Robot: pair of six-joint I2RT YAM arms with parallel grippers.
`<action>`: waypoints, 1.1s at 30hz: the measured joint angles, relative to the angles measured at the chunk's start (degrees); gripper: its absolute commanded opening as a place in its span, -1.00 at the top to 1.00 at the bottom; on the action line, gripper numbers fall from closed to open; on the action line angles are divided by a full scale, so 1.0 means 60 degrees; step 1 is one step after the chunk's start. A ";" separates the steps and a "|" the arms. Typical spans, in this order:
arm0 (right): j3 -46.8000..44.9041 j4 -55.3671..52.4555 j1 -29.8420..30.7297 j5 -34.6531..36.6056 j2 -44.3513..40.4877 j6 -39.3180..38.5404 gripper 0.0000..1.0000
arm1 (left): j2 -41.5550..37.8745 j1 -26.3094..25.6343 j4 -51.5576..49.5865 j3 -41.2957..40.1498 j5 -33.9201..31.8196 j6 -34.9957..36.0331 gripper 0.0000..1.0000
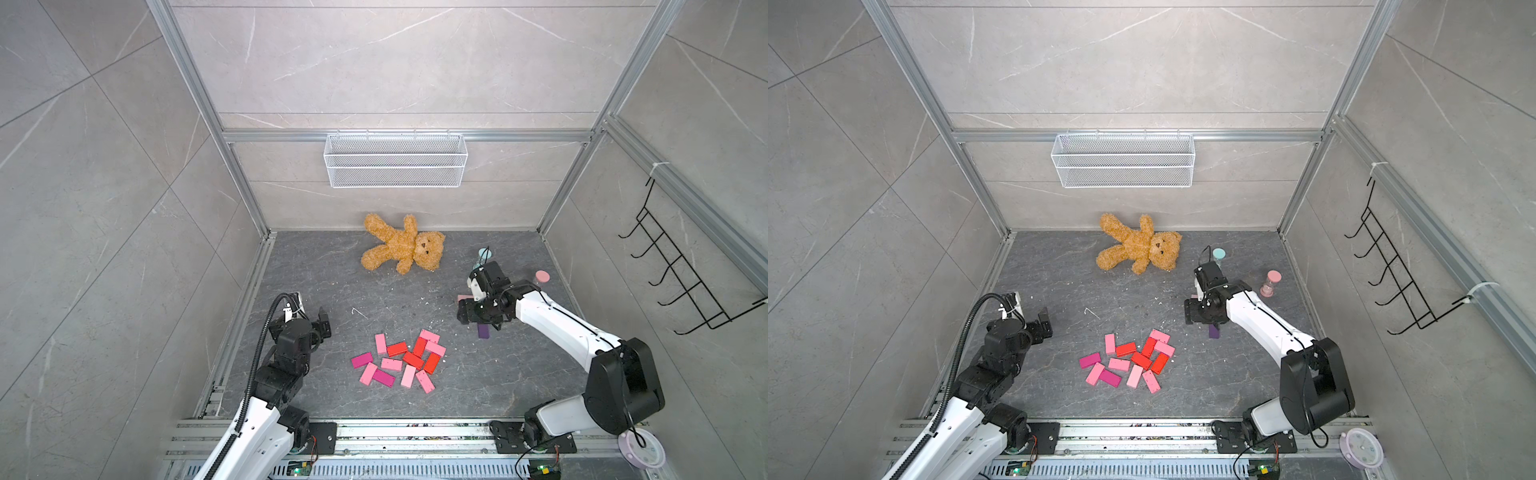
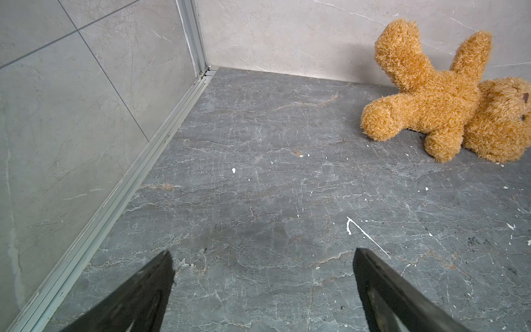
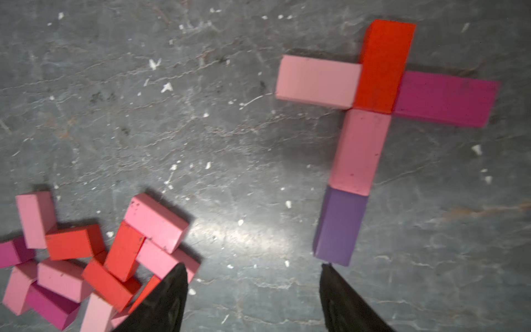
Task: Assemble the letter t with building blocks
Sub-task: Pick up the building block from the center of the board.
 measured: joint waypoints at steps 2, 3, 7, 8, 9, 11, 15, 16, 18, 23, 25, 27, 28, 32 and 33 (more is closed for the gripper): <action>-0.0175 0.0004 0.0623 0.0004 -0.0087 0.0113 -0.36 | 0.0000 0.0000 -0.0025 0.0000 0.0000 0.0000 -0.99; -0.0266 0.0007 0.0852 0.0004 -0.0091 0.0131 -0.35 | 0.0000 0.0000 -0.0025 0.0000 -0.0004 -0.0004 -0.99; -0.0776 0.0007 0.1734 0.0004 -0.0091 0.0568 -0.34 | -0.0004 0.0000 -0.0022 0.0000 -0.0007 -0.0004 -0.99; -0.0914 0.0011 0.1912 0.0004 -0.0091 0.0794 -0.35 | 0.0000 0.0000 -0.0025 0.0000 -0.0011 -0.0004 -0.99; -0.1082 0.0047 0.2113 0.0007 -0.0091 0.1045 -0.36 | -0.0004 0.0000 -0.0025 0.0000 -0.0022 -0.0004 -0.99; -0.1483 0.0186 0.2623 0.0018 -0.0120 0.1545 -0.37 | -0.0004 0.0000 -0.0029 0.0000 -0.0033 -0.0004 -0.99; -0.2171 0.0397 0.4229 0.0117 -0.0291 0.2415 -0.36 | 0.0000 0.0000 -0.0029 0.0000 -0.0040 -0.0007 -0.99; -0.2244 0.0466 0.4641 0.0157 -0.0306 0.2579 -0.36 | 0.0004 0.0000 -0.0029 0.0000 -0.0036 -0.0007 -0.99; -0.2273 0.0605 0.5319 0.0226 -0.0288 0.2805 -0.36 | 0.0055 0.0000 -0.0025 0.0000 -0.0036 -0.0004 -0.99; -0.2120 0.0925 0.6590 0.0550 0.0342 0.3027 -0.35 | 0.0127 0.0000 -0.0025 0.0000 -0.0036 -0.0004 -0.99; -0.1909 0.0976 0.6834 0.0678 0.0845 0.3038 -0.33 | 0.0142 0.0000 -0.0025 0.0000 -0.0036 -0.0004 -0.99; -0.1741 0.0998 0.6921 0.0772 0.1213 0.3064 -0.27 | 0.0142 0.0000 -0.0025 0.0000 -0.0036 -0.0004 -0.99; -0.1636 0.0954 0.6940 0.0845 0.1377 0.3075 -0.22 | 0.0142 0.0000 -0.0025 0.0000 -0.0040 -0.0004 -0.99; -0.1359 0.0980 0.6947 0.1056 0.1657 0.3133 -0.11 | 0.0142 0.0000 -0.0022 0.0000 -0.0040 -0.0004 -0.99; -0.1308 0.0984 0.6947 0.1107 0.1712 0.3136 -0.10 | 0.0142 0.0000 -0.0022 0.0000 -0.0040 -0.0004 -0.99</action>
